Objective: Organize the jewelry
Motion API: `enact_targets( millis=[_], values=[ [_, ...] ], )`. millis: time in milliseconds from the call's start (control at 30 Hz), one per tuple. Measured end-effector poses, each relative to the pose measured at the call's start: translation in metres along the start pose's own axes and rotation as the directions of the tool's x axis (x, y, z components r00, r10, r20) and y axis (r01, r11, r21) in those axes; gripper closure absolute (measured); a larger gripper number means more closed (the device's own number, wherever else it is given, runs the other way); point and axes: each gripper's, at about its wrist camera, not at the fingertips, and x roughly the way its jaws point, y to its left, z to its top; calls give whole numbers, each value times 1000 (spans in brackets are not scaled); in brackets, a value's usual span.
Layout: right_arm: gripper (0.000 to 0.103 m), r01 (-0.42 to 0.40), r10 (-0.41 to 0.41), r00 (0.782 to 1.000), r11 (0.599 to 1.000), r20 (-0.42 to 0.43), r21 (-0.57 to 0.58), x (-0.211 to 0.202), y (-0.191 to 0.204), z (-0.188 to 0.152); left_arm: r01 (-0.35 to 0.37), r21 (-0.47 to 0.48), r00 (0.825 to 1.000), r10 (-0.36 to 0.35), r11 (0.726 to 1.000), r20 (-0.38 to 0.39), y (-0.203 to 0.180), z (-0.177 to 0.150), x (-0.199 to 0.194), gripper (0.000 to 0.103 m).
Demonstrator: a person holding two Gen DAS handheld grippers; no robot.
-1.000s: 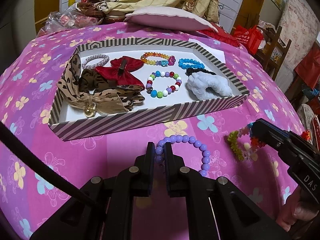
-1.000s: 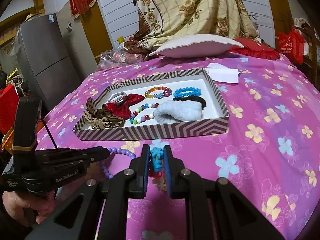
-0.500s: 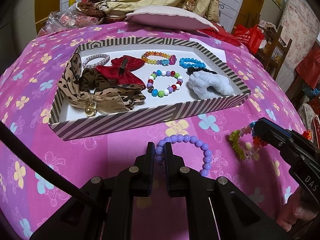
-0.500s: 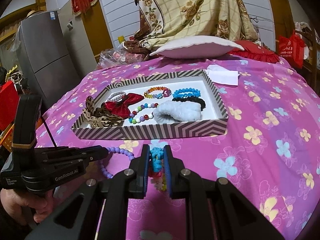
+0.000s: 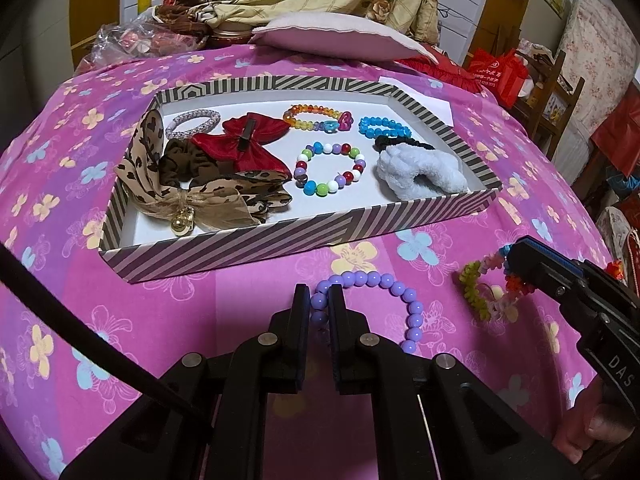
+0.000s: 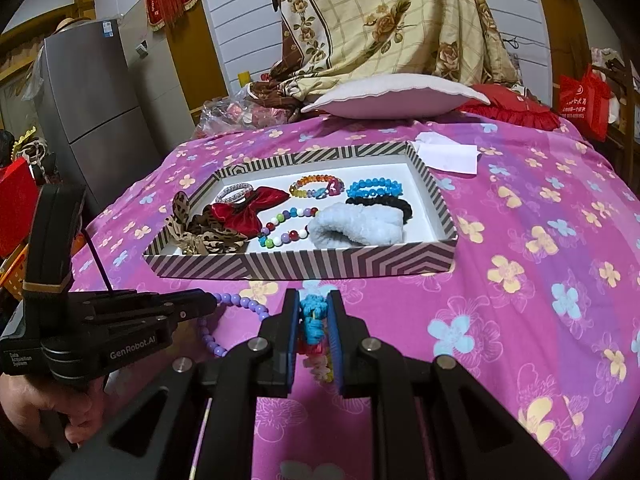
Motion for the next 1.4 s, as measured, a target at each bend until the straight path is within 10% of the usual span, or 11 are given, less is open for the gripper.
enact_targets(
  millis=[1400],
  values=[
    [89,14,-13,1000,1000,26,-25,-6,2,3,-7,4,1000,7,1000,-7,-1,-1,3,85]
  ],
)
